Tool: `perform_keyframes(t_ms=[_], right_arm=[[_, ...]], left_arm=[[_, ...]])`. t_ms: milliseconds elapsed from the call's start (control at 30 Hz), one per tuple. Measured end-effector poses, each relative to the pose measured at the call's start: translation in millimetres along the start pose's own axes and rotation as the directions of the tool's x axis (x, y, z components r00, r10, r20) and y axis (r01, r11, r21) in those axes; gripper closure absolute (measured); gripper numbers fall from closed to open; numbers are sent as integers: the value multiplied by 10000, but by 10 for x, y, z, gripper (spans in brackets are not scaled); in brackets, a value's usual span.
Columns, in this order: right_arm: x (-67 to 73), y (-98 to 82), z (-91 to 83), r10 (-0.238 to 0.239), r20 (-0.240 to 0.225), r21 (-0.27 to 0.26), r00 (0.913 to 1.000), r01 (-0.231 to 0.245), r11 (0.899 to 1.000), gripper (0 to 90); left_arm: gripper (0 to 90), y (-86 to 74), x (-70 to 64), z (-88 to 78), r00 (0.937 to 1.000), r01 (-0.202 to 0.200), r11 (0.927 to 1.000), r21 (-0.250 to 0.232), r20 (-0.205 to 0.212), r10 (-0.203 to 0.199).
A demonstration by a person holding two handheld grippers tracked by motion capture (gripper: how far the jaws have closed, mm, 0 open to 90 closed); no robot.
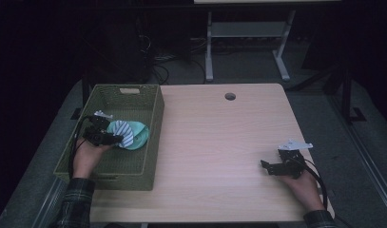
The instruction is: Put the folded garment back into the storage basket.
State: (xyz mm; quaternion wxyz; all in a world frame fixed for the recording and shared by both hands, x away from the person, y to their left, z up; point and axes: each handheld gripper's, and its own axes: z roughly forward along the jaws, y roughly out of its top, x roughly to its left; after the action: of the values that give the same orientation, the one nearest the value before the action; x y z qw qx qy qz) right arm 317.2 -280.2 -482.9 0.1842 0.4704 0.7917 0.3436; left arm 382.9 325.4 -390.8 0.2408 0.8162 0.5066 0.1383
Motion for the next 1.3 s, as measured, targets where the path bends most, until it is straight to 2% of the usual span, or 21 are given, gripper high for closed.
perform_keyframes(t_ms=[367, 500, 667, 767, 867, 1000, 1300], right_arm=[[-2, 0, 1, -7, 16, -10, 10000, 7, 10000, 111], [-2, 0, 1, -8, 16, -11, 10000, 8, 10000, 112], [-2, 0, 1, -10, 15, -13, 10000, 10, 10000, 111], [-2, 0, 1, -8, 16, -12, 10000, 8, 10000, 111], [-2, 0, 1, -9, 16, -10, 10000, 9, 10000, 112], [-2, 0, 1, -10, 14, -11, 10000, 10, 10000, 112], [-2, 0, 1, -11, 16, -11, 10000, 11, 10000, 111]], left_arm=[[669, -44, 29, 26, 9999, 148, 9998, 149, 21, -148], [522, -44, 37, 32, 9996, 277, 9996, 12, -8, -277], [356, -36, 27, 26, 9997, 218, 9996, -157, -144, -221], [292, -30, 21, 12, 9994, 249, 9994, -248, -220, -255], [244, -20, 15, -13, 9993, 345, 9989, -329, -99, -349], [193, 20, -30, -90, 9996, 297, 9980, -564, -1, -298], [185, 176, -253, -255, 9992, 73, 9936, -1125, 407, -28]])
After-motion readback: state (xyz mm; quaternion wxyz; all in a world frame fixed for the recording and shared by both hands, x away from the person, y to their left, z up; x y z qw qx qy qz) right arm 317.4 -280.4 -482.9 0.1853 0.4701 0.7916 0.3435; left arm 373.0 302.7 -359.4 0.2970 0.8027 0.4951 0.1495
